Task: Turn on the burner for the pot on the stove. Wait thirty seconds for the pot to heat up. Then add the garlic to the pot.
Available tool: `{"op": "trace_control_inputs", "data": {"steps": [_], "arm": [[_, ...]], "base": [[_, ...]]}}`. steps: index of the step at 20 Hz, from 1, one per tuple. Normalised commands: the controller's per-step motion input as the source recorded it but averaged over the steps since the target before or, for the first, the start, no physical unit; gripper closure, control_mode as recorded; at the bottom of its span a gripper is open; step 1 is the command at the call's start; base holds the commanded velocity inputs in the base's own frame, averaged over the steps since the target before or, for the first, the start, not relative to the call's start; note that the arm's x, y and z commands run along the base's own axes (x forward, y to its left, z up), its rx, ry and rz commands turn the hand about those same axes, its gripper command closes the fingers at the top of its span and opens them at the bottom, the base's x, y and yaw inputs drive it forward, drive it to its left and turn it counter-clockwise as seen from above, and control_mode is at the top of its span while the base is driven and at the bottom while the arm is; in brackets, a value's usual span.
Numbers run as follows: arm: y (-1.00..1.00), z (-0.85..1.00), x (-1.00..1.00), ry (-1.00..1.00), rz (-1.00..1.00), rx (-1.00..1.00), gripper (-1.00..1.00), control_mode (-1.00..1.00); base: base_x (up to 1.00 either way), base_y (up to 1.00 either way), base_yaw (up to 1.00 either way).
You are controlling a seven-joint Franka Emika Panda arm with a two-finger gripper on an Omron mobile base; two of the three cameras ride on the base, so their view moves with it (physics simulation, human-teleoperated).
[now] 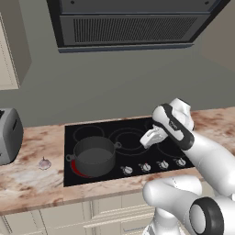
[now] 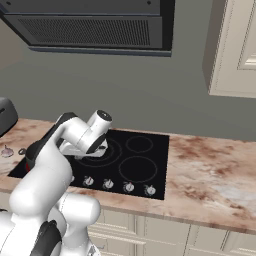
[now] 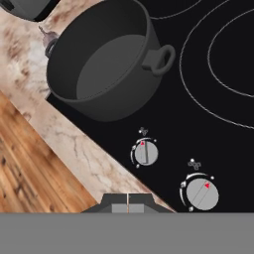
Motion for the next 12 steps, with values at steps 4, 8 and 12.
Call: {"op": "trace_control_inputs", "data": {"steps": [4, 8, 12], "arm": [[0.0, 0.0, 0.0, 0.0, 0.0, 0.0, 1.0, -1.0], [0.0, 0.0, 0.0, 0.0, 0.0, 0.0, 1.0, -1.0], [0.0, 0.0, 0.0, 0.0, 0.0, 0.0, 1.0, -1.0]], "base": [[0.0, 0.0, 0.0], [0.0, 0.0, 0.0], [0.0, 0.0, 0.0]]}}
